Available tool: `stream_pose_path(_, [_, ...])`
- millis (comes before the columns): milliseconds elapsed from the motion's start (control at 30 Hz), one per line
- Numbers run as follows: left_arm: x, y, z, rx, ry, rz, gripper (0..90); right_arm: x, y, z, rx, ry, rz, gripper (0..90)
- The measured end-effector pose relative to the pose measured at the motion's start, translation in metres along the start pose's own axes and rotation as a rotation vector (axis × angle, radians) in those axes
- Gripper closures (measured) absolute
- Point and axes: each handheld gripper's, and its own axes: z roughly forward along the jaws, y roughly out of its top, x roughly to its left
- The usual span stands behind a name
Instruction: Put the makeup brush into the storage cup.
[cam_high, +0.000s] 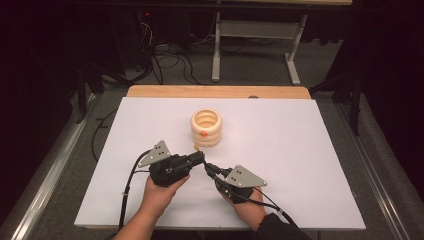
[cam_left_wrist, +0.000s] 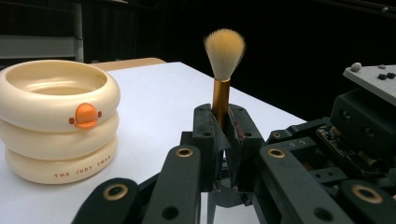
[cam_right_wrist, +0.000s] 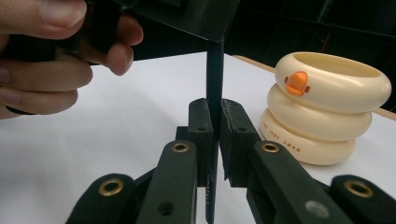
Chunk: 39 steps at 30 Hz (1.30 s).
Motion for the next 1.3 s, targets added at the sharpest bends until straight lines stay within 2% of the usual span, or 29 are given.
stream_pose_path(200, [-0.0006, -0.0002, -0.0001, -0.001, 0.001, 0.011, 83.4, 0.0005, -0.0001, -0.0003, 0.005, -0.002, 0.009, 86.0])
stream_pose_path(300, [-0.0005, -0.0002, -0.0003, -0.002, 0.0, 0.012, 83.5, 0.0, 0.0003, -0.0003, 0.005, -0.002, -0.001, 85.9])
stream_pose_path(367, [-0.0007, -0.0002, -0.0005, -0.003, -0.001, 0.014, 83.6, 0.0004, 0.0002, -0.0001, -0.001, 0.002, 0.011, 85.8])
stream_pose_path(933, [-0.0011, -0.0007, -0.0002, -0.006, -0.008, 0.024, 83.6, 0.0, 0.0006, -0.0004, -0.001, 0.0, -0.001, 84.7])
stream_pose_path(1300, [-0.0015, -0.0008, -0.0002, -0.005, -0.007, 0.029, 83.7, -0.0018, 0.0011, 0.0, -0.005, 0.006, 0.013, 77.4])
